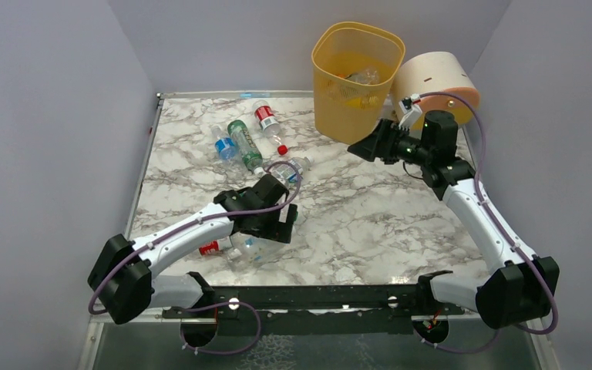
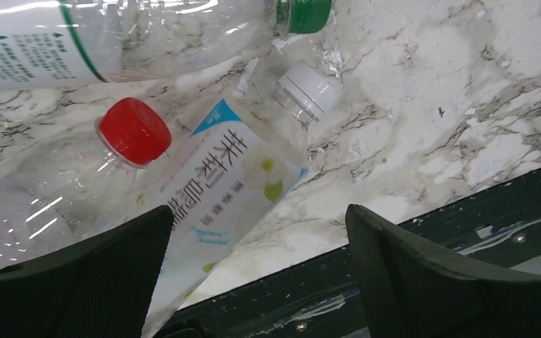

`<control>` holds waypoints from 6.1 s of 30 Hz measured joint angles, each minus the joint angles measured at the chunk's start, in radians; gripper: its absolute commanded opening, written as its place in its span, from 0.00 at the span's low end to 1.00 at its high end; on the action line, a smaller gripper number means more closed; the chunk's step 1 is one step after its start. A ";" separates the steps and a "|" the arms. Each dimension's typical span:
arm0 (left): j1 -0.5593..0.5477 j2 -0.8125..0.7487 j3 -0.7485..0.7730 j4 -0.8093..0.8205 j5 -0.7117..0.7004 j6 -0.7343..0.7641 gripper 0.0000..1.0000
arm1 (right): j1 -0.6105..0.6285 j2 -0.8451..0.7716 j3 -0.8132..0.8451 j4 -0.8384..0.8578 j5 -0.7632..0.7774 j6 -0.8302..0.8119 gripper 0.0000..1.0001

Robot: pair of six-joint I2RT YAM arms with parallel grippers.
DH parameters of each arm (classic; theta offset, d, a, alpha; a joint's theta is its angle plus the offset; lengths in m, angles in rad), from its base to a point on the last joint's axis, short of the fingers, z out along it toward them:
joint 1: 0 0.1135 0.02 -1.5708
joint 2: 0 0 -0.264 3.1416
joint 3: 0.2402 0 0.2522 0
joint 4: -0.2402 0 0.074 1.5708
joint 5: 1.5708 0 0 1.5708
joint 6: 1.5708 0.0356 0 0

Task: Put the plastic bottles in the bin
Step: Pick up the plastic bottle at the center of the board.

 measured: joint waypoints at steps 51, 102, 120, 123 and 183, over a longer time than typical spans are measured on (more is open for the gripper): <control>-0.199 0.260 0.068 -0.012 -0.145 -0.044 0.88 | 0.000 -0.010 -0.081 -0.021 -0.006 -0.009 0.86; -0.176 0.295 0.356 -0.016 -0.262 0.013 0.57 | 0.001 -0.011 -0.092 -0.075 0.008 -0.026 0.85; -0.147 0.183 0.465 -0.012 -0.278 0.035 0.56 | 0.002 -0.011 -0.179 -0.067 0.004 -0.024 0.86; -0.124 0.181 0.478 0.005 -0.248 0.039 0.56 | 0.018 -0.029 -0.209 -0.048 0.006 -0.032 0.87; 0.126 0.172 0.346 0.591 0.283 -0.305 0.55 | 0.541 -0.071 -0.496 0.555 0.363 -0.021 0.84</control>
